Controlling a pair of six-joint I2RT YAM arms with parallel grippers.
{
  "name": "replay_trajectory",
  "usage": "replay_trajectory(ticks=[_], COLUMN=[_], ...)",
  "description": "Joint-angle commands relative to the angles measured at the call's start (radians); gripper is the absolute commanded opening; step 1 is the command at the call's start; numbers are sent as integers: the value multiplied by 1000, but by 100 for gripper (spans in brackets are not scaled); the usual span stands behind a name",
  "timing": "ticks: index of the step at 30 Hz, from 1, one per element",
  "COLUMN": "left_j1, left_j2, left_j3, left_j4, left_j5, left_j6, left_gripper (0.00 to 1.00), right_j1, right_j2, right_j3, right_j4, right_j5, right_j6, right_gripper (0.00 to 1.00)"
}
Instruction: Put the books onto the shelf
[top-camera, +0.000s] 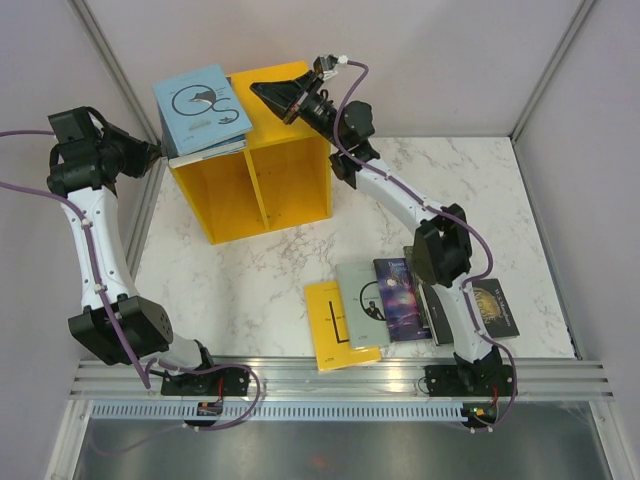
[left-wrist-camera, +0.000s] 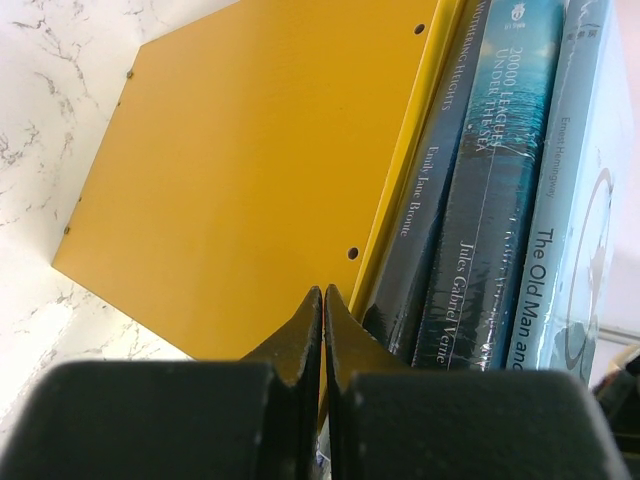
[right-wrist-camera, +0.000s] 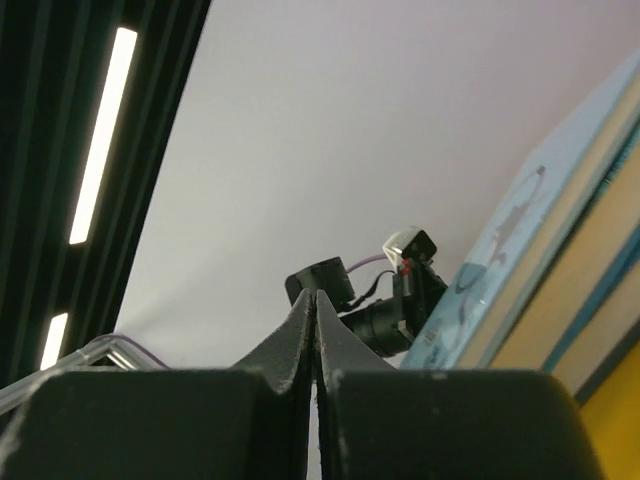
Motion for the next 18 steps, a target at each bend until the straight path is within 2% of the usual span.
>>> replay_trajectory(ticks=[1,18], left_j1=[-8,-28], left_j2=[11,17], left_j3=[26,24], left_j4=[34,48], left_j5=[75,118], left_j6=[5,5], left_gripper=[2,2], right_j1=[39,137], right_j2=[26,78], right_j3=[52,69], right_j4=[-55,-74], right_j5=[7,25], right_j6=[-51,-54], right_gripper=[0,0])
